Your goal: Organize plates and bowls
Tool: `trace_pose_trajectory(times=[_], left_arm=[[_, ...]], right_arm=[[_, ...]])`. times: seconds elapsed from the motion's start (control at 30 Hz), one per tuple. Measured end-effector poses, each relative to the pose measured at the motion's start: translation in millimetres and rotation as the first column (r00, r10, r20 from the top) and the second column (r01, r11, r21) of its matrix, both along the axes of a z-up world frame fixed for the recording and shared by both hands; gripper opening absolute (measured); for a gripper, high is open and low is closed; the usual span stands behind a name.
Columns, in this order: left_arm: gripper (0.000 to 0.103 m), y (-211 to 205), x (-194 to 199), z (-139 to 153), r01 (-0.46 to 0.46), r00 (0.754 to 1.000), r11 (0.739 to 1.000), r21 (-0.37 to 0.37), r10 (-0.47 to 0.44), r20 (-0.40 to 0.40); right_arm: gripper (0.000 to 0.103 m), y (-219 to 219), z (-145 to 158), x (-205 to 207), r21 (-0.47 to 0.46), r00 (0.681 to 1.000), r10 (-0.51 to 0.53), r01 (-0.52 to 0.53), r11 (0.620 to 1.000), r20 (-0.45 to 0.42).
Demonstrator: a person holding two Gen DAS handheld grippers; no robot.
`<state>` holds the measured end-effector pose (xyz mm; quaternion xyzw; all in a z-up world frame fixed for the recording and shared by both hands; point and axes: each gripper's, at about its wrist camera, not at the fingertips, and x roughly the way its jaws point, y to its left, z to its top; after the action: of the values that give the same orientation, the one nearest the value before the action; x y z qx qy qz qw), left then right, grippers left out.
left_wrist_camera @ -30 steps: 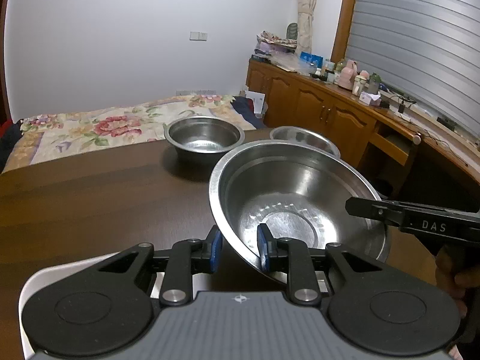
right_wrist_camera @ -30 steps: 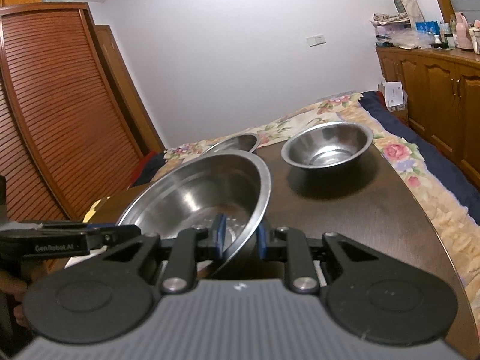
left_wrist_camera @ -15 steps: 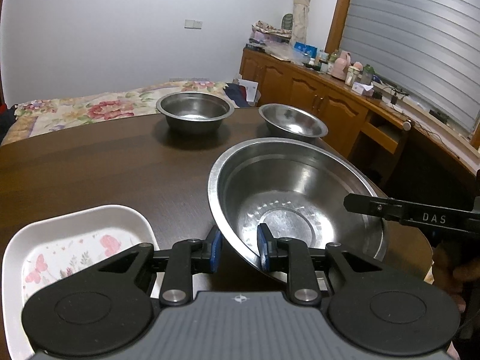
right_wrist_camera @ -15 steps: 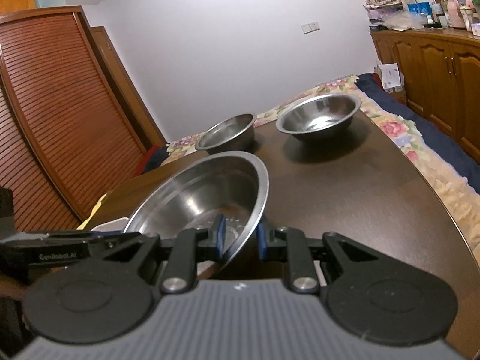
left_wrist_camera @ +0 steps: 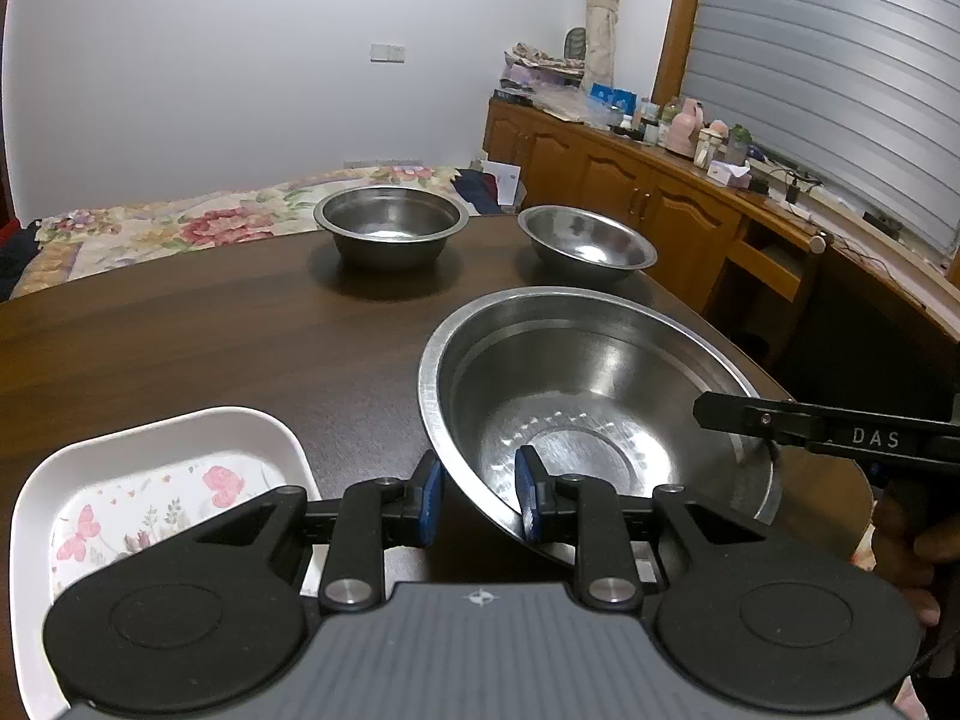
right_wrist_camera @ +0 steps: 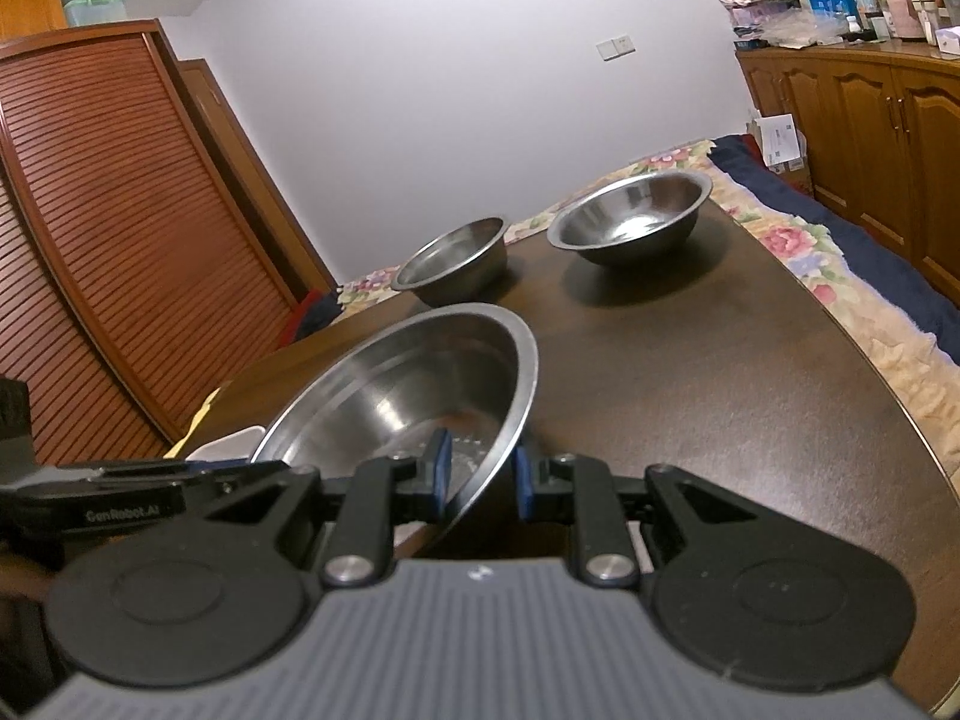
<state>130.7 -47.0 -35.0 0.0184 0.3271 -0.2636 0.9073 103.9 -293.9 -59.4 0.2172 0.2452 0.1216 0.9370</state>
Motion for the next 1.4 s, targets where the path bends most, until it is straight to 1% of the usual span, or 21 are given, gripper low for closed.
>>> trace_pose_trajectory(times=[0.27, 0.43, 0.53, 0.6, 0.73, 0.8, 0.97, 1.17, 1.4], left_arm=[[0.028, -3, -2, -1, -0.029, 0.999, 0.999, 0.037, 0.028, 0.029], [0.031, 0, 0, 0, -0.047, 0.998, 0.998, 0.040, 0.046, 0.036], [0.040, 2, 0, 2, -0.062, 0.997, 0.997, 0.043, 0.060, 0.044], [0.050, 5, 1, 3, -0.071, 0.996, 0.997, 0.039, 0.069, 0.049], [0.059, 8, 2, 7, -0.091, 0.994, 0.995, 0.042, 0.089, 0.063], [0.069, 8, 2, 11, -0.102, 0.992, 0.994, 0.041, 0.099, 0.074], [0.080, 10, 1, 23, -0.127, 0.984, 0.991, 0.036, 0.122, 0.127], [0.080, 10, 7, 42, -0.131, 0.977, 0.990, 0.042, 0.122, 0.178], [0.080, 10, 19, 66, -0.152, 0.960, 0.987, 0.047, 0.136, 0.244]], right_arm=[[0.024, -3, -1, -1, 0.008, 1.000, -0.009, 0.009, 1.000, 0.008], [0.024, -5, 1, -1, 0.001, 1.000, -0.017, 0.017, 1.000, 0.011], [0.024, -8, 3, -2, 0.000, 1.000, -0.022, 0.022, 1.000, 0.013], [0.024, -9, 4, -2, -0.005, 1.000, -0.027, 0.027, 1.000, 0.016], [0.025, -14, 8, -4, -0.014, 0.999, -0.041, 0.041, 0.999, 0.027], [0.025, -17, 12, -6, -0.017, 0.998, -0.045, 0.046, 0.999, 0.034], [0.025, -21, 21, -7, -0.046, 0.997, -0.051, 0.054, 0.997, 0.055], [0.025, -28, 34, 0, -0.092, 0.996, -0.053, 0.060, 0.994, 0.074], [0.025, -32, 62, 3, -0.162, 0.990, -0.044, 0.065, 0.985, 0.133]])
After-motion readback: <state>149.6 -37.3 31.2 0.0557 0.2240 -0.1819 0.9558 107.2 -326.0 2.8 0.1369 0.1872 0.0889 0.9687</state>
